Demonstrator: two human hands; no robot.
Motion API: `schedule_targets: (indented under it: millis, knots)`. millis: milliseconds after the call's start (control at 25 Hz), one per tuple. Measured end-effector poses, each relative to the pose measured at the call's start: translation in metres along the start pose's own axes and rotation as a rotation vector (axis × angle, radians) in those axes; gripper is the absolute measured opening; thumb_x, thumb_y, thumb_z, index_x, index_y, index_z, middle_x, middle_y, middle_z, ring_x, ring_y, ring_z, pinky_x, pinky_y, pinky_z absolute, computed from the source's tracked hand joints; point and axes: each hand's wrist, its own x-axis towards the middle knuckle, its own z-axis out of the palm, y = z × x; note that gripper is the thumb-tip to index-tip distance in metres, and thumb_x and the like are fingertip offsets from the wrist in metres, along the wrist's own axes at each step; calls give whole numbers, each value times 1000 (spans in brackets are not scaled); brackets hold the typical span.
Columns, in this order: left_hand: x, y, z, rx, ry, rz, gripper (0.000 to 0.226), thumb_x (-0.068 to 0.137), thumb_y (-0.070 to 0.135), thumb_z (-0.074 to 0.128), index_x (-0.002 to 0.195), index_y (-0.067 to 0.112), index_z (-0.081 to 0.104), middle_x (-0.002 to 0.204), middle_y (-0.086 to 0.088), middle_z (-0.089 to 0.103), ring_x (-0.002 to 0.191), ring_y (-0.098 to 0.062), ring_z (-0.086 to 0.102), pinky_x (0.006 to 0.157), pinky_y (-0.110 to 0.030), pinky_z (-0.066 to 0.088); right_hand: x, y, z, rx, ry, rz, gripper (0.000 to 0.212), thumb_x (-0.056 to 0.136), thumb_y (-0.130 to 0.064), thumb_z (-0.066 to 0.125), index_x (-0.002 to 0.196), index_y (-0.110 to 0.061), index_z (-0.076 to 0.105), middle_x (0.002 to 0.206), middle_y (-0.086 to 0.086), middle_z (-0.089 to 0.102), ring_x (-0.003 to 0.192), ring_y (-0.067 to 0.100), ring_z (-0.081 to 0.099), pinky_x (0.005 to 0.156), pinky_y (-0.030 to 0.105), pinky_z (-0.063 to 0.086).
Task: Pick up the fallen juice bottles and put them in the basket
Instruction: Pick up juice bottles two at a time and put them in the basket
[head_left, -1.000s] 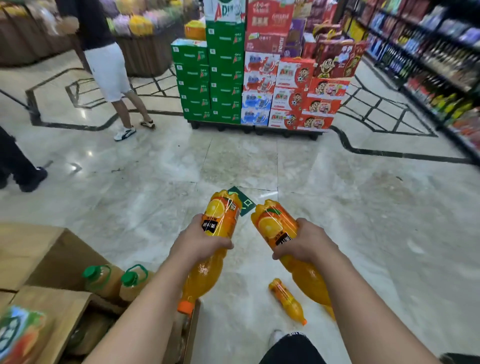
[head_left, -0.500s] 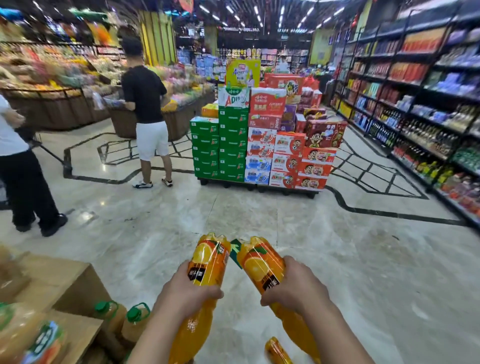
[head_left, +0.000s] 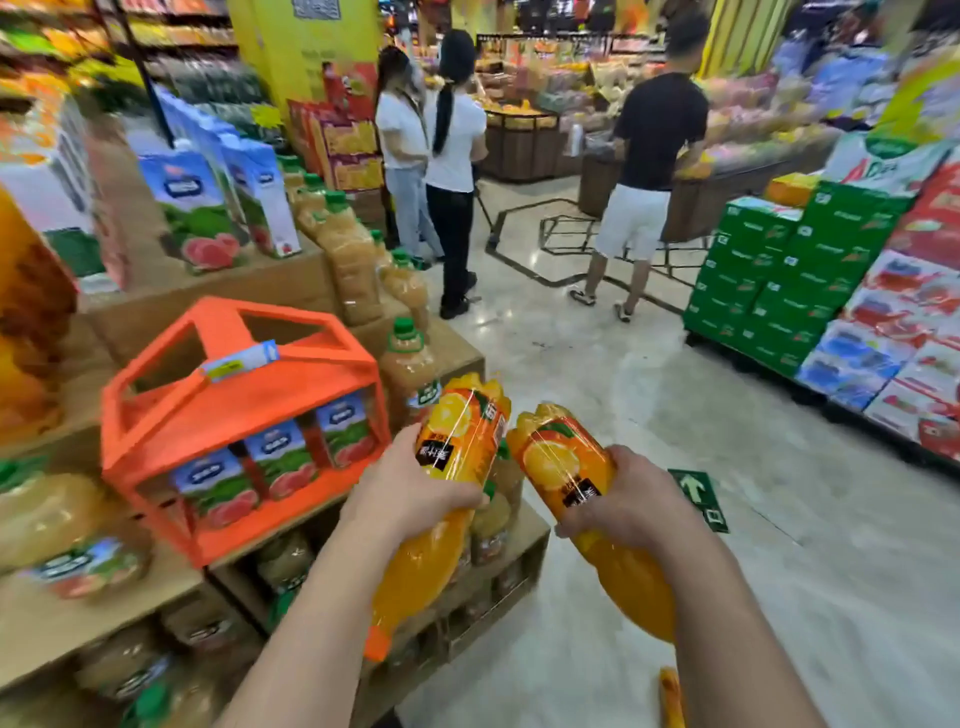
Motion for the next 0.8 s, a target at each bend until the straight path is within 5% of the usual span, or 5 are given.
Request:
schedule_targets:
  millis: [280, 440, 640, 800]
  knots:
    - [-113, -132, -121, -148, 317, -213, 110, 51, 51, 95, 146, 32, 42, 117, 6, 58, 105, -24, 59, 91, -38, 49, -80, -142, 88, -19, -172, -368, 98, 37, -51, 88, 125, -34, 49, 110, -2, 63, 103, 27, 63, 89, 45, 57]
    - [-180, -216, -195, -282, 464, -306, 89, 64, 35, 96, 137, 29, 45, 115, 1, 59, 92, -19, 56, 78, -33, 44, -150, -234, 159, -104, -247, -546, 104, 41, -53, 89, 132, -28, 47, 113, -3, 57, 113, 26, 61, 94, 44, 53]
    - [-268, -340, -289, -275, 607, -440, 106, 58, 46, 95, 148, 30, 41, 110, 8, 55, 94, -19, 57, 83, -32, 46, -252, -341, 264, -181, -339, -699, 106, 31, -58, 86, 127, -32, 50, 118, -4, 63, 109, 25, 62, 92, 44, 55]
    - [-340, -447, -355, -298, 701, -564, 109, 50, 51, 94, 145, 38, 43, 107, 6, 63, 99, -26, 64, 86, -36, 53, -338, -421, 350, -216, -461, -794, 93, 45, -50, 92, 125, -34, 47, 115, -5, 56, 111, 23, 58, 94, 41, 53]
